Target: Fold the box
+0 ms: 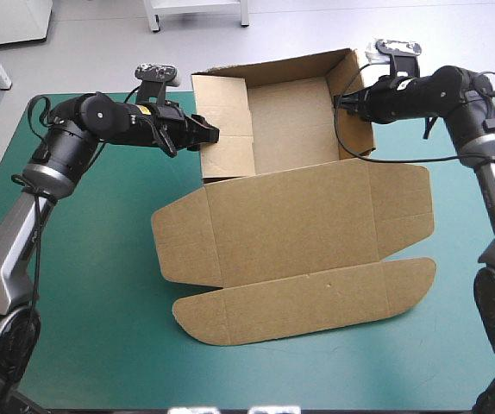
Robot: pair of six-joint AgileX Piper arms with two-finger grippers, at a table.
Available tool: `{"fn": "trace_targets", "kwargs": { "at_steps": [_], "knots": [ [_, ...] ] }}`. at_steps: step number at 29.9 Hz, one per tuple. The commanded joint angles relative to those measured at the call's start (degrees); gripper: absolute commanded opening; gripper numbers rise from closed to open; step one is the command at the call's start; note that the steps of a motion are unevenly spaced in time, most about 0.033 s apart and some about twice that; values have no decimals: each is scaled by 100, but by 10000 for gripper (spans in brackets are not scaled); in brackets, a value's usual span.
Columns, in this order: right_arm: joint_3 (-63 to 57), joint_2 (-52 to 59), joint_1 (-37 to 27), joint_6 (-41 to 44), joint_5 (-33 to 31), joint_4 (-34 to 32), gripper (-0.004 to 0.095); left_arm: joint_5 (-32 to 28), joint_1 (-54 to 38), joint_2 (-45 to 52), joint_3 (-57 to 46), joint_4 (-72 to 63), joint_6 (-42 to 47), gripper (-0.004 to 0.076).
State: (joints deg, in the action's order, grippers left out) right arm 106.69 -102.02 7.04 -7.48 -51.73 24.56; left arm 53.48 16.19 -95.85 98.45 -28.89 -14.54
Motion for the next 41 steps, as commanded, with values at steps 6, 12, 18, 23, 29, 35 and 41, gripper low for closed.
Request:
{"fn": "trace_targets", "kwargs": {
  "at_steps": [6,12,18,23,29,35,41],
  "knots": [
    [164,74,354,332,402,672,-11,923,89,-443,1029,746,793,341],
    [164,62,363,372,379,701,-11,1147,131,-824,1142,1290,1126,341],
    [164,-105,480,372,206,627,-11,1358,145,-1119,1157,1449,1303,341],
    [164,-282,812,372,126,41,-11,1111,145,-1143,1171,1438,1340,338],
    [164,-480,1181,695,-31,-881,-11,1079,145,-1229,1171,1494,1340,283],
    [164,-503,1204,748,-32,-1112,-11,1072,145,-1336,1222,1836,1340,74],
    [164,-503,1204,748,-43,-1166,-11,932,206,-1413,1229,2110,1334,-8]
  ]
}}
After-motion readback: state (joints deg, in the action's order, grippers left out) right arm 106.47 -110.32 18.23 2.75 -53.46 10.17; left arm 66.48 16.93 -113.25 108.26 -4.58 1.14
